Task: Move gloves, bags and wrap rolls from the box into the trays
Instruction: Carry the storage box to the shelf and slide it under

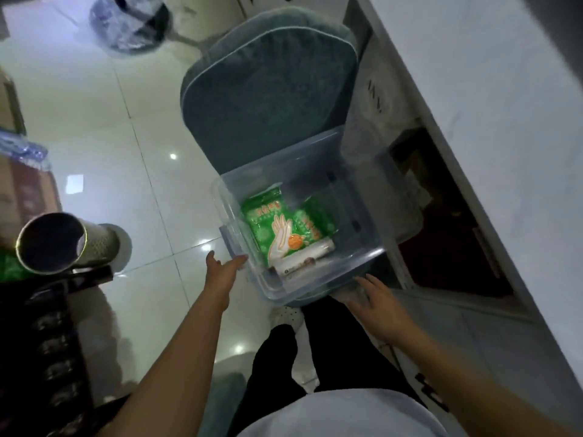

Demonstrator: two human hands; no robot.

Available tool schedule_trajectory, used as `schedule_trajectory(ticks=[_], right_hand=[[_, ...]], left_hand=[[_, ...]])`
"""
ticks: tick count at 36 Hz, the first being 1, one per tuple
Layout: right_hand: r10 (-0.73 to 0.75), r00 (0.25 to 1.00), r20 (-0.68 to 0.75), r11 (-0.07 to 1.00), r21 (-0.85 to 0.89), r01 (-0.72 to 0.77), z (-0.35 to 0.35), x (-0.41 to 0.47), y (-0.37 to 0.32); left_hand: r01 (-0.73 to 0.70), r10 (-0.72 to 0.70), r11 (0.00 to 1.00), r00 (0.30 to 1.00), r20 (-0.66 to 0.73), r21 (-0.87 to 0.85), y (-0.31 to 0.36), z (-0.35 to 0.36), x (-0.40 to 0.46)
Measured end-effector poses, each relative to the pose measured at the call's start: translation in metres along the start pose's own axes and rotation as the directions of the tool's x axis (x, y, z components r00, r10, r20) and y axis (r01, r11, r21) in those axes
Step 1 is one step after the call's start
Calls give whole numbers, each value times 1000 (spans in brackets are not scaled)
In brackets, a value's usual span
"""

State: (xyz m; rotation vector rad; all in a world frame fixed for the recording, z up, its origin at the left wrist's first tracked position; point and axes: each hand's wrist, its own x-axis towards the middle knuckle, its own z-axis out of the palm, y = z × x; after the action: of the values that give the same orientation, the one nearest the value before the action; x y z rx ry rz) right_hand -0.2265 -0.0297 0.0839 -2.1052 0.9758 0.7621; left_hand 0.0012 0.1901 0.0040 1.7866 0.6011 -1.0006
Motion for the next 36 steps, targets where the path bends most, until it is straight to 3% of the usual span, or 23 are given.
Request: schedule_trajectory(ticks=[3, 6, 15, 22, 25, 28, 30, 33, 36], right_hand=[[-65, 998, 2, 997, 53, 65, 0, 15, 1], [-57, 990, -131, 980, 182, 81, -5, 23, 5], [-63, 962, -265, 930, 334, 153, -32, 42, -1], [35, 947, -319, 947, 313, 70, -89, 87, -4], [103, 935, -340, 935, 354, 26, -111, 115, -5], [144, 946, -290, 887, 463, 7, -126, 151, -5], [231, 955, -185, 833, 544, -96, -132, 180, -3], [375, 926, -39, 760, 586, -283, -133, 217, 11], [467, 884, -32, 700, 624, -347, -126, 227, 25]], left_hand=[[52, -49, 986, 999, 20, -157, 7, 5, 21], [20, -20, 983, 1000, 3, -184, 14, 12, 29], [-78, 87, 996, 959, -271, 43, 10, 45, 21], [-114, 142, 989, 926, -350, 98, 14, 32, 21], [-118, 186, 973, 909, -373, 198, 12, 13, 17], [-124, 247, 936, 898, -364, 328, 11, -6, 15], [-110, 256, 922, 892, -372, 371, 11, -14, 17], [-81, 247, 906, 898, -364, 415, 11, -20, 21], [-101, 271, 888, 903, -334, 449, 13, -22, 26]])
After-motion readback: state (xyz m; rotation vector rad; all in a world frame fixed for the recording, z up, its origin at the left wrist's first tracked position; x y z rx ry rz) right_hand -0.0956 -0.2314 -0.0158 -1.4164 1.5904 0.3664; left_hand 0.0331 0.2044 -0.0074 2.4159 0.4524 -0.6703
